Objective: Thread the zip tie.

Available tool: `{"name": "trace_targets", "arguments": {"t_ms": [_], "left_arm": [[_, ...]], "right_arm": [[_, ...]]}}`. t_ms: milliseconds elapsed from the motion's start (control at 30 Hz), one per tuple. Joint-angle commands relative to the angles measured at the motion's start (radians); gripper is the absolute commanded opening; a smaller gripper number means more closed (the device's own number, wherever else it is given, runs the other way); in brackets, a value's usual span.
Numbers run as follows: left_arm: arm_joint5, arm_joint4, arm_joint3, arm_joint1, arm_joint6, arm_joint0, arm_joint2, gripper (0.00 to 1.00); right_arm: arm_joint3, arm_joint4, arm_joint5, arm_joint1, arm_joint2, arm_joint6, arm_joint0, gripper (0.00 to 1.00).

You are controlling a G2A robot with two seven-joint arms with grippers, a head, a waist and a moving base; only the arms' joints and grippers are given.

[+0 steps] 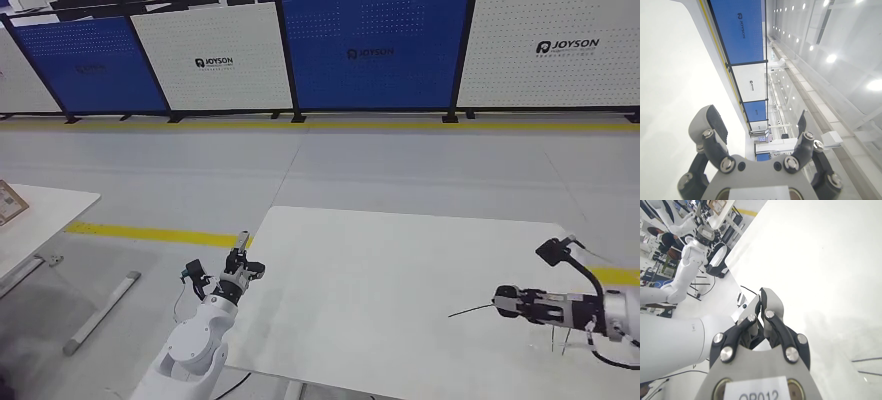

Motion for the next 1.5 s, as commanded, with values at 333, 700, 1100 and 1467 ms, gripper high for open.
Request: {"name": "trace_targets", "arguments": {"t_ms": [333, 700, 1100, 1467], "left_arm": [[0.0, 0.0, 0.0, 0.0, 0.0, 0.0, 0.0, 1.0], [0.0, 0.0, 0.0, 0.0, 0.0, 0.0, 0.0, 1.0], [0.0, 0.0, 0.0, 0.0, 0.0, 0.0, 0.0, 1.0], [0.0, 0.0, 0.0, 0.0, 0.0, 0.0, 0.0, 1.0]], "right_arm": [[0.124, 0.085, 0.0, -0.061, -0.189, 0.098, 0.149, 0.0], [0.121, 0.162, 0.0, -0.069, -0.191, 0.075, 0.127, 0.0], [0.171, 0.248, 0.0, -0.098, -0.138, 0.135, 0.099, 0.0], [0.135, 0.167, 0.0, -0.107, -0.149, -0.031, 0.078, 0.0]]}}
